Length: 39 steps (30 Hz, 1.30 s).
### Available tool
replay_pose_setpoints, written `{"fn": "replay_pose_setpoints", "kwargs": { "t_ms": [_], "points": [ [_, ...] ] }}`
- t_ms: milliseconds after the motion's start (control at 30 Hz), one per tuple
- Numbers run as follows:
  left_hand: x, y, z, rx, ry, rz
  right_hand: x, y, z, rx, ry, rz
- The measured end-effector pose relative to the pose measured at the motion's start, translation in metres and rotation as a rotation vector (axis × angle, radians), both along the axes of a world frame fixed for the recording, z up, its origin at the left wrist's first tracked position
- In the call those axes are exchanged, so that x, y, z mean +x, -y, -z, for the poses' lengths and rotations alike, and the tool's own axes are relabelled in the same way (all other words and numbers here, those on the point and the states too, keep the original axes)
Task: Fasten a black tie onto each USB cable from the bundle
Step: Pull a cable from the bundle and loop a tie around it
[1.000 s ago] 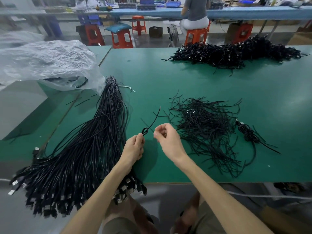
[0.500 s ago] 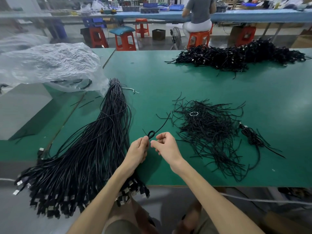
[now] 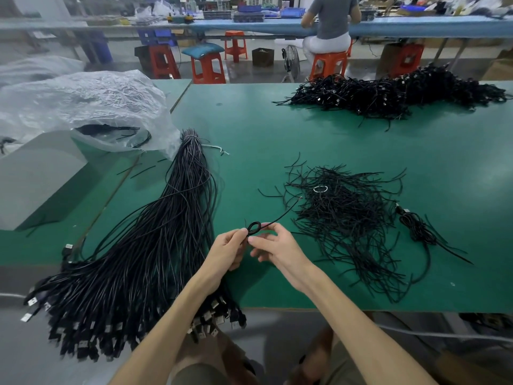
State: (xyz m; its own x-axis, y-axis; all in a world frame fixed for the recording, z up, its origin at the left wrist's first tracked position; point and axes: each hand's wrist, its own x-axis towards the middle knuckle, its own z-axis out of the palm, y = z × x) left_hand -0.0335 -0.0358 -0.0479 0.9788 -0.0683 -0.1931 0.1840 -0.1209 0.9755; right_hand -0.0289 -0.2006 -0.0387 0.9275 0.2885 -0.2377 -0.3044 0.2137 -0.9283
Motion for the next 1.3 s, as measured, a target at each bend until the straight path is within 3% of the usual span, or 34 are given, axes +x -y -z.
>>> {"fn": "replay_pose_setpoints", "kwargs": {
  "t_ms": [267, 567, 967, 1200, 1300],
  "points": [
    [-0.002, 0.0, -0.001, 0.01, -0.005, 0.024, 0.008, -0.001, 0.002, 0.078, 0.028, -0.176],
    [-0.002, 0.0, -0.002, -0.052, -0.005, -0.004, 0.008, -0.001, -0.001, -0.388, 0.299, -0.023],
    [-0.003, -0.002, -0.005, -0.081, -0.021, 0.016, 0.0, -0.01, 0.004, -0.538, 0.413, 0.128],
    [-0.009, 0.004, -0.009, 0.118, 0.091, -0.018, 0.001, -0.005, 0.003, -0.66, 0.432, 0.227],
    [-0.009, 0.002, -0.021, 0.053, 0.078, -0.019, 0.006, 0.009, -0.008, -0.739, 0.492, 0.196]
  ]
}}
